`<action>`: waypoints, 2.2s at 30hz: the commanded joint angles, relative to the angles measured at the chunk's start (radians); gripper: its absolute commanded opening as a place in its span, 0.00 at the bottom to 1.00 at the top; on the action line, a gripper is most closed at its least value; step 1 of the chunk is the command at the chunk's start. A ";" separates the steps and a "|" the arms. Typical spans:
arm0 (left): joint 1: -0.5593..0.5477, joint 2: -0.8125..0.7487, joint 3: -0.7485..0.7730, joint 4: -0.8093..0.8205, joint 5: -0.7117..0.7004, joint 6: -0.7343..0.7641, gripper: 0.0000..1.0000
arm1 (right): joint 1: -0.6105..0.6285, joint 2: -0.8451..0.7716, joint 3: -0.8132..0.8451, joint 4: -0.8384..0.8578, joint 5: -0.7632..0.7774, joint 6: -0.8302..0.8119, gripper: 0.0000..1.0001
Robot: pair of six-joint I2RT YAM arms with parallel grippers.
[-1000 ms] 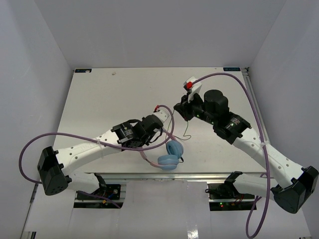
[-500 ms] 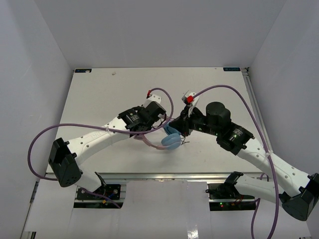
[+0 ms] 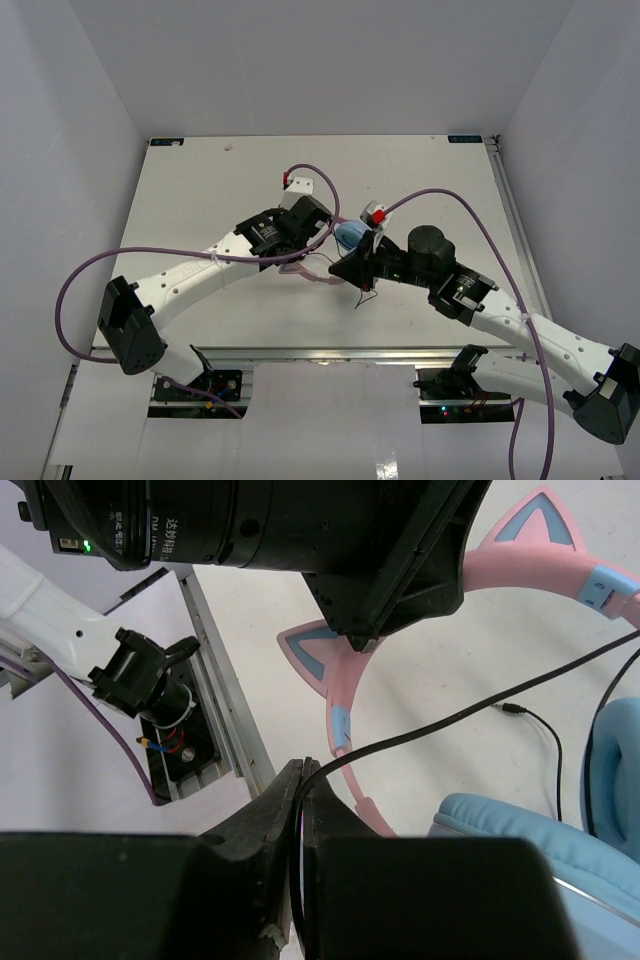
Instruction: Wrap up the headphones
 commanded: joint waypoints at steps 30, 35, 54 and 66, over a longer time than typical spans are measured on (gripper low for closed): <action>0.107 -0.310 -0.025 0.049 0.121 -0.296 0.00 | 0.190 0.066 -0.179 0.292 0.401 -0.069 0.10; 0.106 -0.326 -0.031 0.020 0.060 -0.324 0.00 | 0.230 0.076 -0.220 0.412 0.429 -0.083 0.08; 0.108 -0.268 0.055 -0.095 -0.012 -0.438 0.00 | 0.353 0.136 -0.288 0.544 0.574 -0.151 0.08; 0.107 -0.357 0.044 -0.096 0.130 -0.459 0.00 | 0.356 0.255 -0.422 0.943 0.525 -0.275 0.36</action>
